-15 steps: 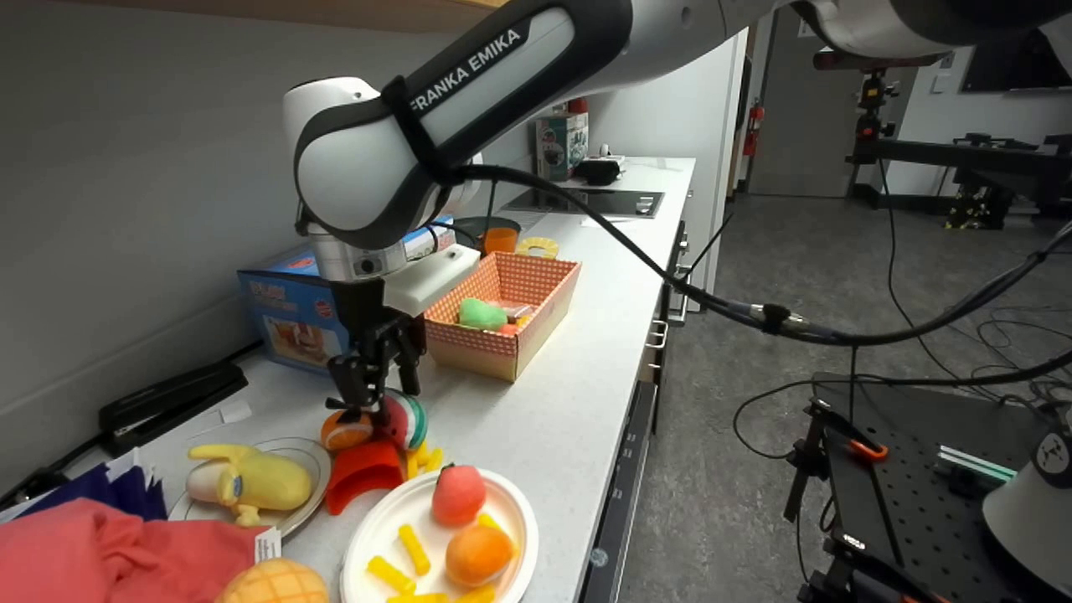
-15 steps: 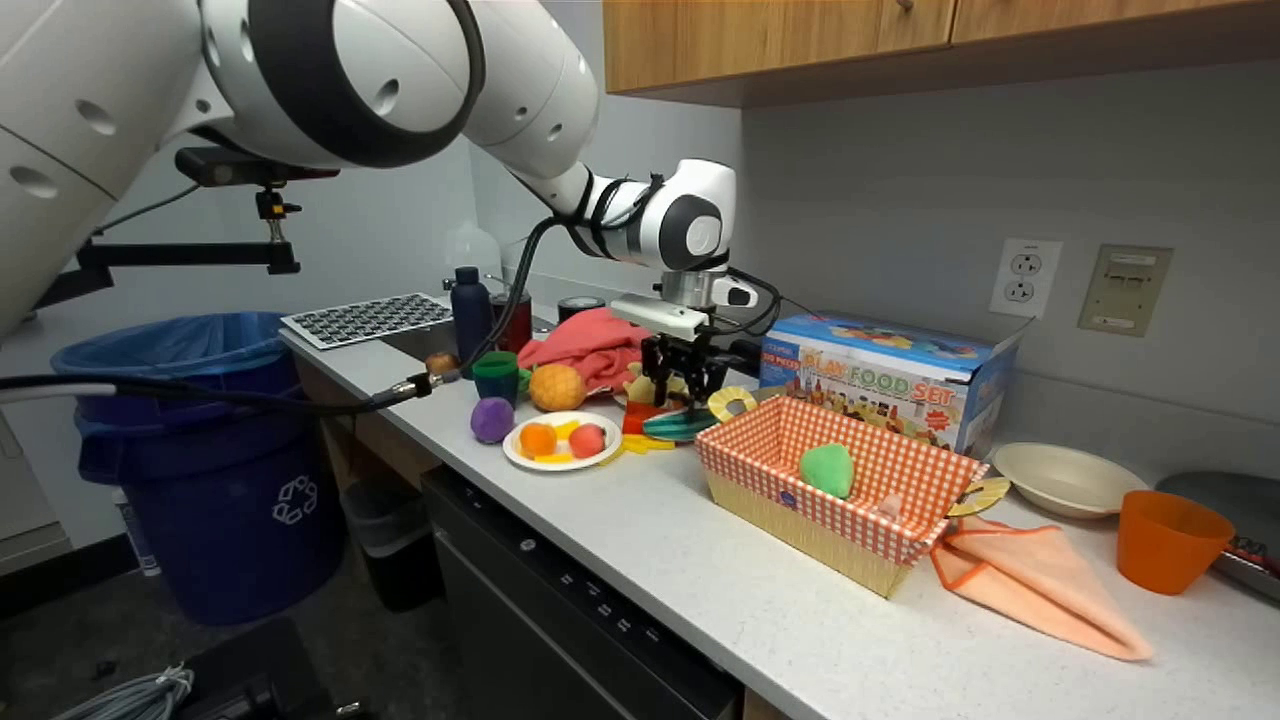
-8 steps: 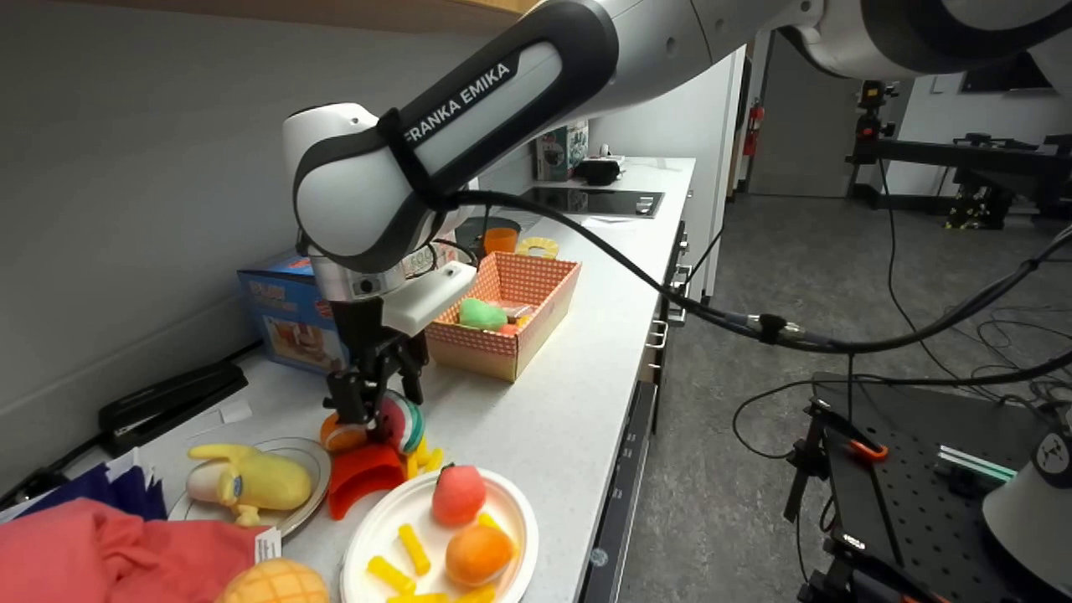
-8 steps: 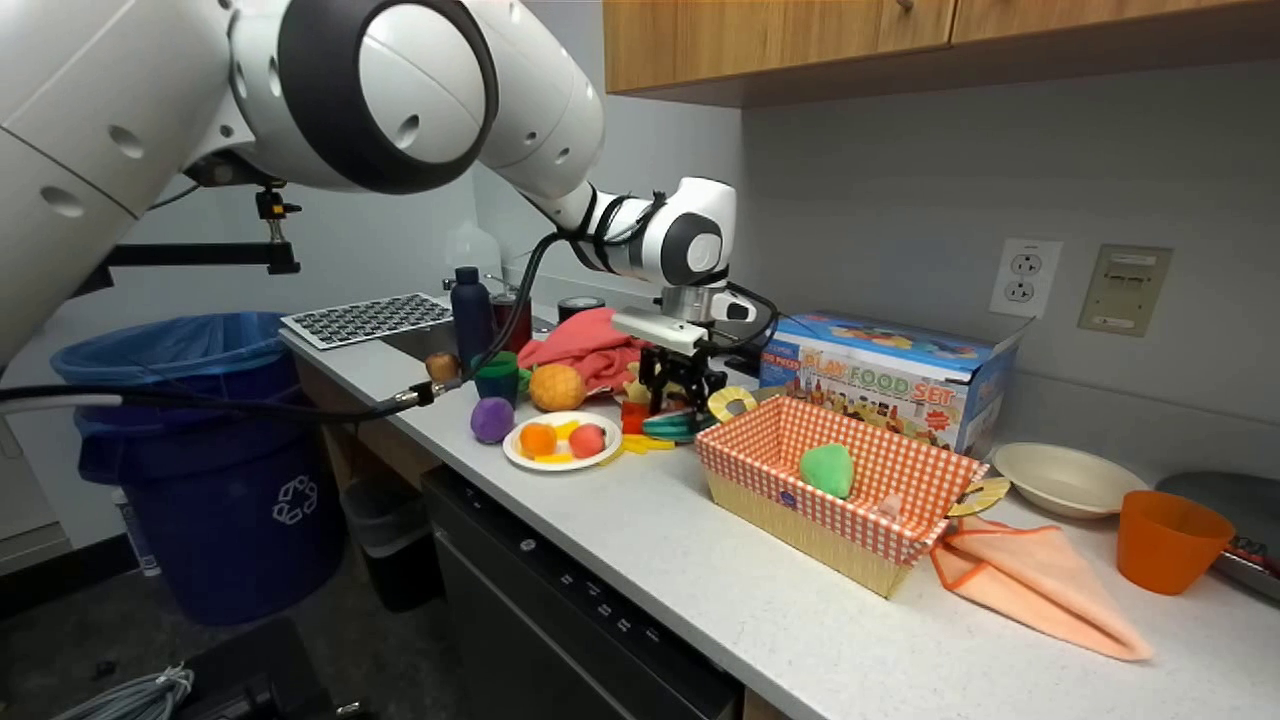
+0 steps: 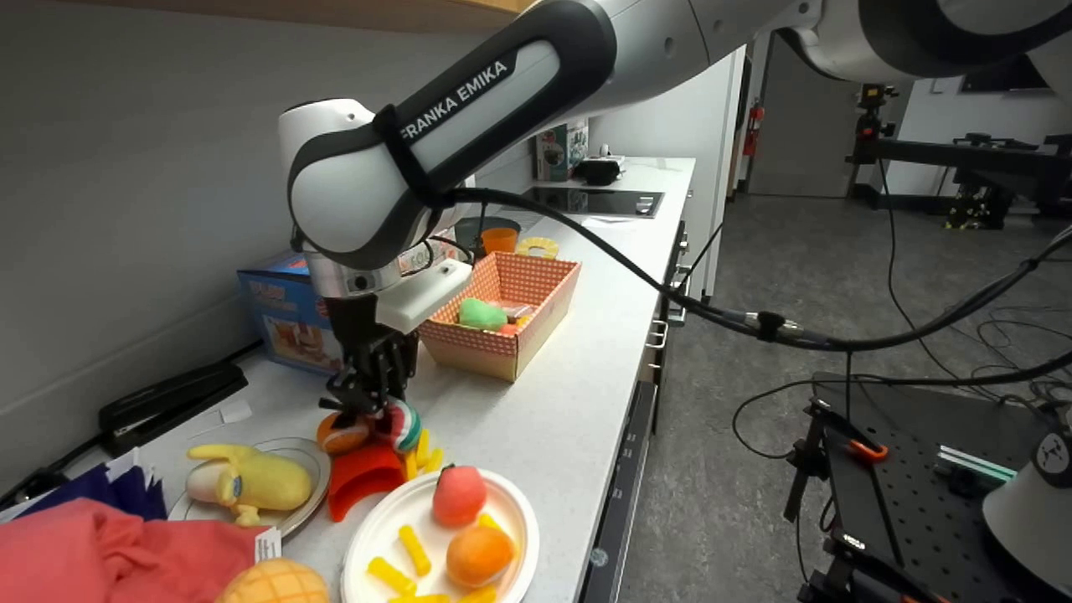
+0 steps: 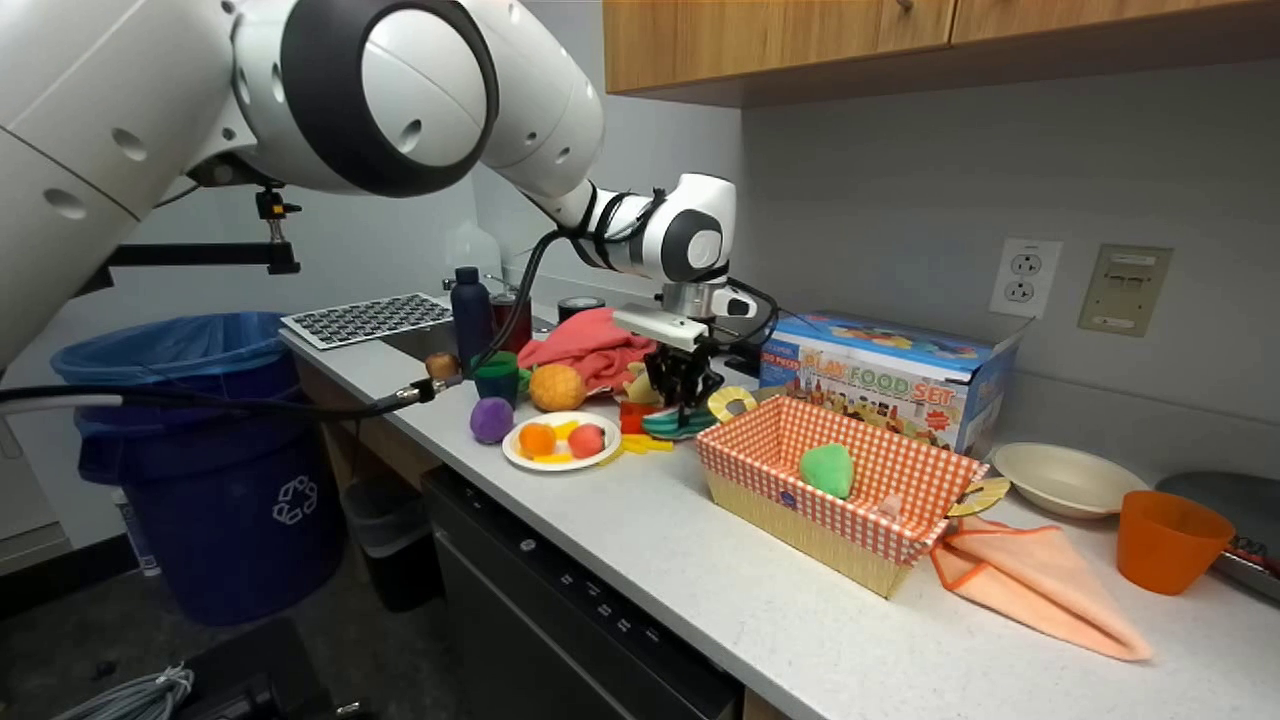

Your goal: Pick up the plush toys from the countertop and put them in the basket.

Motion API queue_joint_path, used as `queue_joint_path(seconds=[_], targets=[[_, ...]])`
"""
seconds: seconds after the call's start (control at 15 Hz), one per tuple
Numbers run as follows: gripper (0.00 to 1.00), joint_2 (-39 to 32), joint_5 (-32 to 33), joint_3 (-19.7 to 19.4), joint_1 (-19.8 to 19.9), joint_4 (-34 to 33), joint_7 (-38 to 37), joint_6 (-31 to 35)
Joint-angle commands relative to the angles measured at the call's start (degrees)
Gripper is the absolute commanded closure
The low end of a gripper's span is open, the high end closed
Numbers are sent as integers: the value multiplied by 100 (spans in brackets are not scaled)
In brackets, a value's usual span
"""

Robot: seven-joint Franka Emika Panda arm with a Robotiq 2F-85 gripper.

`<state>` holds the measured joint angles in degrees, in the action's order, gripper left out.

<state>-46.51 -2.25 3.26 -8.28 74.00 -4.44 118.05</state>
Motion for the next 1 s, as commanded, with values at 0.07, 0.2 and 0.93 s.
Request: queue_joint_path(seconds=[0.07, 0.2, 0.93], targets=[[100, 843, 90, -83, -39, 654, -301, -71], [97, 1331, 210, -180, -45, 1073, -488, -15], [98, 2707, 1403, -1043, 29, 2665, -2480, 508]])
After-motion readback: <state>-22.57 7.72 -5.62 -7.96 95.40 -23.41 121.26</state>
